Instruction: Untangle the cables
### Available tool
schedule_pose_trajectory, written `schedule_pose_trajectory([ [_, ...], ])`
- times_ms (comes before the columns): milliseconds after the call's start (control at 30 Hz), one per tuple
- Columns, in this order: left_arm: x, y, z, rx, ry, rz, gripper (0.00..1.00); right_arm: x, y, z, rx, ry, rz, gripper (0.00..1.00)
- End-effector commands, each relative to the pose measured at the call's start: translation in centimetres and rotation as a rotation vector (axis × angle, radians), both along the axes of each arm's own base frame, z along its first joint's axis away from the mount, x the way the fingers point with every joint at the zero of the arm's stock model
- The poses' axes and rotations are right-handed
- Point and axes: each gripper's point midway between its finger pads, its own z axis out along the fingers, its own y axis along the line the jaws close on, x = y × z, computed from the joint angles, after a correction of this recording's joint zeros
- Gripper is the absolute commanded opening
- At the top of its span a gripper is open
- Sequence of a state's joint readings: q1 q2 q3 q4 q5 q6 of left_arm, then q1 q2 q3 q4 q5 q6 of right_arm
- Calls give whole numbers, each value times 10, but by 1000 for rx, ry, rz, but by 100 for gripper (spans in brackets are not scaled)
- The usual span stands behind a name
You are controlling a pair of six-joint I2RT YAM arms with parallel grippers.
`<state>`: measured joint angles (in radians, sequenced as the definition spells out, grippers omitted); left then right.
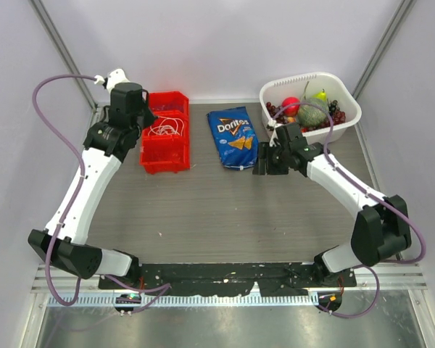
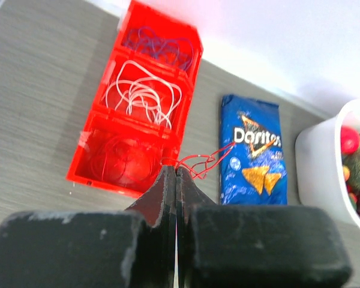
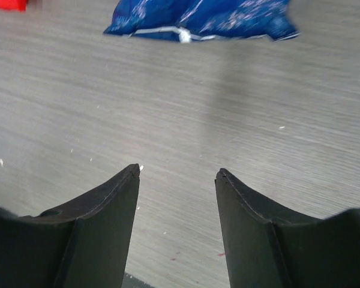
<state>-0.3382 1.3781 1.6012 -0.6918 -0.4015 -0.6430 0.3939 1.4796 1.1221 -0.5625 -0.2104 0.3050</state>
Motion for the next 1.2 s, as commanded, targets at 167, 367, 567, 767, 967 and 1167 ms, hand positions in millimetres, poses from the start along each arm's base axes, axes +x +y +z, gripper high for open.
schedule_pose_trajectory([
  [167, 13, 23, 83, 14, -246, 102, 0, 23, -42, 28, -113, -125, -147, 58],
  [367, 21, 27, 91, 40, -262, 122, 0, 17, -57, 24, -167, -123, -183, 56],
  [567, 23, 28, 60, 31, -191, 156, 0, 15, -64, 19, -183, -113, -194, 56],
  [767, 37, 29, 10, -23, -103, 213, 0, 20, -61, 17, -180, -103, -189, 56],
  [967, 53, 25, -29, -31, 2, 207, 0, 21, -69, 20, -201, -116, -202, 55],
  [1167, 53, 30, -50, -47, 65, 230, 0, 17, -78, 18, -205, -115, -225, 55],
])
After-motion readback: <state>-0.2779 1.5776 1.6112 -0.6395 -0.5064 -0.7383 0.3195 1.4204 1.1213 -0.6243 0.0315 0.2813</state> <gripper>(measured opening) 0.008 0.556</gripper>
